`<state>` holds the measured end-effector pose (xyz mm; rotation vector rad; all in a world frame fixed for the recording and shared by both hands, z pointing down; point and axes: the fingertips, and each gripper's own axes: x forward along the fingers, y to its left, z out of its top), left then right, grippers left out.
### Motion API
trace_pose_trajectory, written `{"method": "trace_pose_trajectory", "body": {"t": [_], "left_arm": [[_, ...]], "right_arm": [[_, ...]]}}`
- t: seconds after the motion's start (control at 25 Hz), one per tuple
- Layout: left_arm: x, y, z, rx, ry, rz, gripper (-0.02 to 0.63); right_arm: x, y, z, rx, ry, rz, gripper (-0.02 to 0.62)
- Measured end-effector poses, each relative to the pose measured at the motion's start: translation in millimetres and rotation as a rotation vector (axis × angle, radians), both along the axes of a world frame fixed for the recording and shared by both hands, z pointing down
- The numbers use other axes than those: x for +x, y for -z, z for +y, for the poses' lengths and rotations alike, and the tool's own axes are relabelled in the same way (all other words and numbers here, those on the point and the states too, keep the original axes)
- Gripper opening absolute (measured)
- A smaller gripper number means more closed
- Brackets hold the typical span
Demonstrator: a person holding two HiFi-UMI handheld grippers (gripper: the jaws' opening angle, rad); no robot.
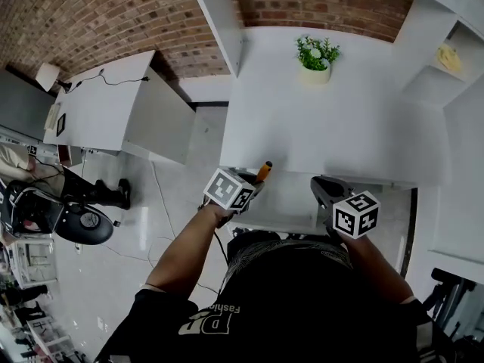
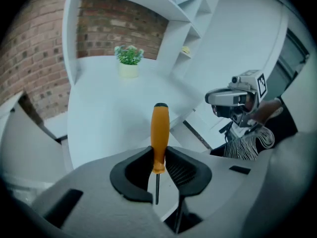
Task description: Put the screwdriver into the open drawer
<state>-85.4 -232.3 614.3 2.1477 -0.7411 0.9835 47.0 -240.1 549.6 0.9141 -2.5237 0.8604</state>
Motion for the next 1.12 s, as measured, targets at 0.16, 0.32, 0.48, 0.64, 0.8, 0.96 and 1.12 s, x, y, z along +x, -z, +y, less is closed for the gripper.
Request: {"method": "trace_pose_trajectory", "body": {"t": [0.16, 0.32, 0.48, 0.64, 0.8, 0.96, 1.12], "left_arm": [[-7.1, -34.6, 11.4, -0.117, 0.185, 0.094, 0.086], [-10.7, -61.9, 14.4, -0.184, 0.279, 0.121, 0.086], [-5.7, -84.7, 22.3, -0.246, 0.286, 0.116, 0.086], [3.2, -105.5, 29.5, -0.301, 0.261, 0.101, 0.087], [14.4, -129.5, 26.7, -0.335, 0.277, 0.097, 0.087], [20.8, -155.3, 21.9, -0.348, 0.322, 0.075, 0.087], [20.1, -170.9, 16.1, -0.331, 0.397, 0.055, 0.089]], "right_arm": [[-4.6, -6.9, 0.5, -0.013, 0.005, -0.002, 0.005], [-5.1, -15.0, 4.6, -0.034, 0.0, 0.007, 0.005], [0.8, -22.8, 5.2, -0.047, -0.022, 0.015, 0.005], [11.7, -27.4, 1.5, -0.06, -0.058, 0.012, 0.005], [17.7, -29.4, 4.9, -0.068, -0.076, 0.015, 0.005], [25.5, -31.1, 10.0, -0.067, -0.087, 0.034, 0.005], [34.1, -36.1, 17.1, -0.079, -0.101, 0.054, 0.005]]}}
